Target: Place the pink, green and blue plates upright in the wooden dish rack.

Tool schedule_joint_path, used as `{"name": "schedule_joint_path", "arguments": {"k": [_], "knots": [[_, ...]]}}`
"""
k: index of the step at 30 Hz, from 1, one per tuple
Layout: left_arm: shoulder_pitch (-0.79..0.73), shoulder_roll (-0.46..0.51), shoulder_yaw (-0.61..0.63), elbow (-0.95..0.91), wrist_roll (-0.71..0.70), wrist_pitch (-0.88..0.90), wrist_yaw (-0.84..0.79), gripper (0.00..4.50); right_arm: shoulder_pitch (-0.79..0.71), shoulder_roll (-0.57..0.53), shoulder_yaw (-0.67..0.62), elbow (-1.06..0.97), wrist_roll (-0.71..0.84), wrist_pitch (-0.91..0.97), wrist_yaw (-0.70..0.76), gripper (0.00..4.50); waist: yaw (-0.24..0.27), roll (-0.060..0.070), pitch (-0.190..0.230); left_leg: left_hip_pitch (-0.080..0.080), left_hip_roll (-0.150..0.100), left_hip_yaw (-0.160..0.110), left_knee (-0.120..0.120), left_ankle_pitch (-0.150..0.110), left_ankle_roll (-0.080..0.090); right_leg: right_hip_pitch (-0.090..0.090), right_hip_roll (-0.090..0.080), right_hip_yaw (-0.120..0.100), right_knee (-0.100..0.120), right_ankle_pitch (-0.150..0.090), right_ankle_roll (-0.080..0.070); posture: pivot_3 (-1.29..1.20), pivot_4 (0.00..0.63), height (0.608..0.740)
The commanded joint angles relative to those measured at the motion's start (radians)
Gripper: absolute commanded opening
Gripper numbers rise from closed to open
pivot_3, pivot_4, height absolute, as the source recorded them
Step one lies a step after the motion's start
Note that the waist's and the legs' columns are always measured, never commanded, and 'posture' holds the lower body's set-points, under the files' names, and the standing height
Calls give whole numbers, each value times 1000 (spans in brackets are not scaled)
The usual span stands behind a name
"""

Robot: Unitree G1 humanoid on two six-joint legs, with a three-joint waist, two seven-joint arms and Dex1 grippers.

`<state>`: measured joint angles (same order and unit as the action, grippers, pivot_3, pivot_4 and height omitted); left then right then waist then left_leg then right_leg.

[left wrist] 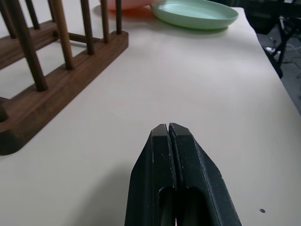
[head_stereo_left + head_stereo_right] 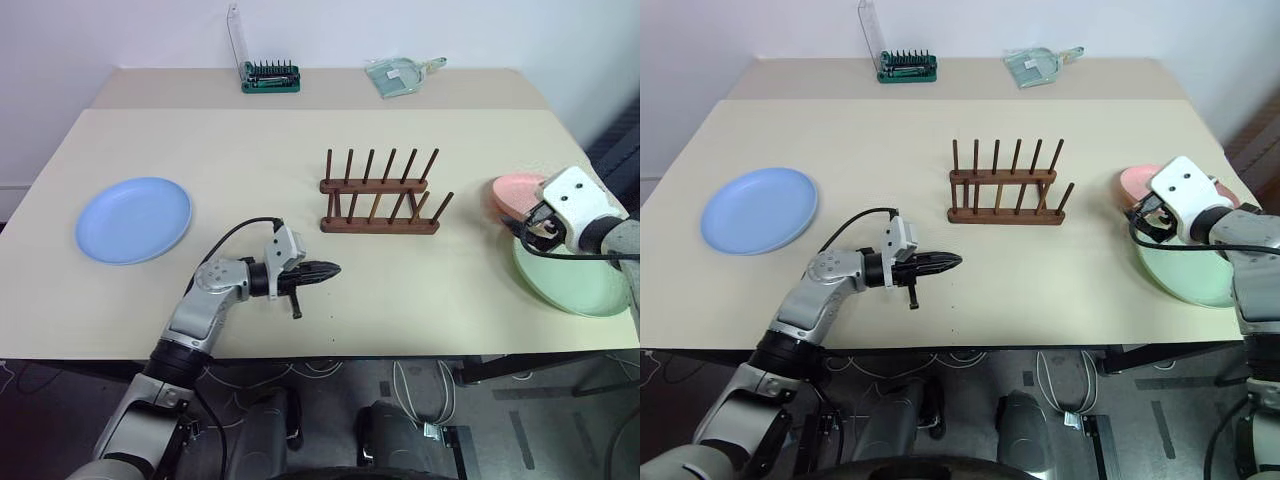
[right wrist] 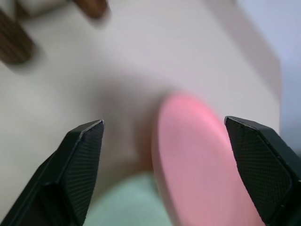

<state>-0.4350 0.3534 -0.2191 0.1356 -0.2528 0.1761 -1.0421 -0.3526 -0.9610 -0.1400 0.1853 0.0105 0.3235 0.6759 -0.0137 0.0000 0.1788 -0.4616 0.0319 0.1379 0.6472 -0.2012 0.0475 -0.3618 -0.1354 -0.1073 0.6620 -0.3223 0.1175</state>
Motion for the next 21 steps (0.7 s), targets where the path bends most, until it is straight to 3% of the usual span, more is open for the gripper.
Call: {"name": "schedule_joint_path", "arguments": {"k": [1, 6, 9, 15, 16, 21], "knots": [[-15, -3, 7, -23, -6, -9, 1, 0, -62, -14, 1, 94, -23, -45, -4, 4275, -3, 0, 0, 0, 0, 0, 0, 0, 0, 0, 0, 0, 0, 0, 0, 0, 150, 736], [-7, -4, 6, -27, 3, -14, 11, 0, -115, -5, 35, 222, -54, -128, -7, 4275, -3, 1, 0, 0, 0, 0, 0, 0, 0, 0, 0, 0, 0, 0, 0, 0, 150, 736], [1, -1, 7, -29, 7, -16, 19, 0, -133, -5, 49, 253, -63, -147, -5, 3439, -2, 1, 0, 0, 0, 0, 0, 0, 0, 0, 0, 0, 0, 0, 0, 0, 150, 736], [9, 8, 7, -45, 5, -10, 26, 0, -140, -6, 71, 286, -84, -186, 1, 344, -2, 1, 0, 0, 0, 0, 0, 0, 0, 0, 0, 0, 0, 0, 0, 0, 150, 736], [7, 9, 7, -46, 4, -8, 27, 0, -141, -5, 72, 287, -83, -188, 2, 19, -2, 1, 0, 0, 0, 0, 0, 0, 0, 0, 0, 0, 0, 0, 0, 0, 150, 736], [4, 10, 5, -30, 13, -24, 32, 0, -122, -12, 71, 226, -83, -210, 16, 19, -3, 1, 1, 0, 0, 0, 0, 0, 0, 0, 0, 0, 0, 0, 0, 0, 150, 736]]}}
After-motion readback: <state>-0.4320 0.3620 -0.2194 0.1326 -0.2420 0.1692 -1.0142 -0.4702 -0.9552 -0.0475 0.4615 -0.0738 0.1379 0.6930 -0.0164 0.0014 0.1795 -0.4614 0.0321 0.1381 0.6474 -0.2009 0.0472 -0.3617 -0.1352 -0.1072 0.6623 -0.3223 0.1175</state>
